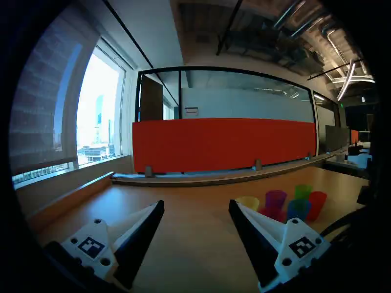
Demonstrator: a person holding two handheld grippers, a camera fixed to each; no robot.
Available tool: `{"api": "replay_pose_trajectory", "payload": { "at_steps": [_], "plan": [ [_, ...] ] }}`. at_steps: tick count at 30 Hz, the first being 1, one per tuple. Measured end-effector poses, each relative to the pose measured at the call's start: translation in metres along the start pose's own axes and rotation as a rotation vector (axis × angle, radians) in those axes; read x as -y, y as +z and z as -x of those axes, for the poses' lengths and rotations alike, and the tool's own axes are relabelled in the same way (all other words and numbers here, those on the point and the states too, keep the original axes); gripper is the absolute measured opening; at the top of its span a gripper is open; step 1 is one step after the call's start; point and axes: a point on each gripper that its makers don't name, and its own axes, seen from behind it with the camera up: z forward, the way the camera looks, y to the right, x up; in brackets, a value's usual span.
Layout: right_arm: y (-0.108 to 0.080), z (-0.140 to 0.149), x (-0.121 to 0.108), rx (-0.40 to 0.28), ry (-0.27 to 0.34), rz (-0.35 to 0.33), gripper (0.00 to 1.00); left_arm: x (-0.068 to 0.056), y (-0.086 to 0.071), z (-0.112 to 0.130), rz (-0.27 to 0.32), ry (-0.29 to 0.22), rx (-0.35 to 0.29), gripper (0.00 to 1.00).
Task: Pour water
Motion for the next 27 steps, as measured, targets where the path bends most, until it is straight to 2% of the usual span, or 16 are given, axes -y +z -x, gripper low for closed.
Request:
{"api": "replay_pose_trajectory", "payload": {
  "at_steps": [9,17,23,27],
  "plan": [
    [0.004,-0.044,0.003,-0.007,0.0,-0.025,1.0,0.001,0.008,-0.027,0.035,0.019,0.02,0.98],
    [0.009,-0.067,0.008,-0.014,0.001,-0.056,0.99,0.005,0.013,-0.047,0.053,0.037,0.024,0.98],
    [0.012,-0.075,0.014,-0.019,-0.031,-0.083,0.99,-0.002,0.014,-0.055,0.11,0.033,0.038,0.98],
    [0.014,-0.076,0.023,-0.013,-0.055,-0.129,0.99,-0.008,0.015,-0.055,0.155,0.024,0.055,0.98]
  ]
}}
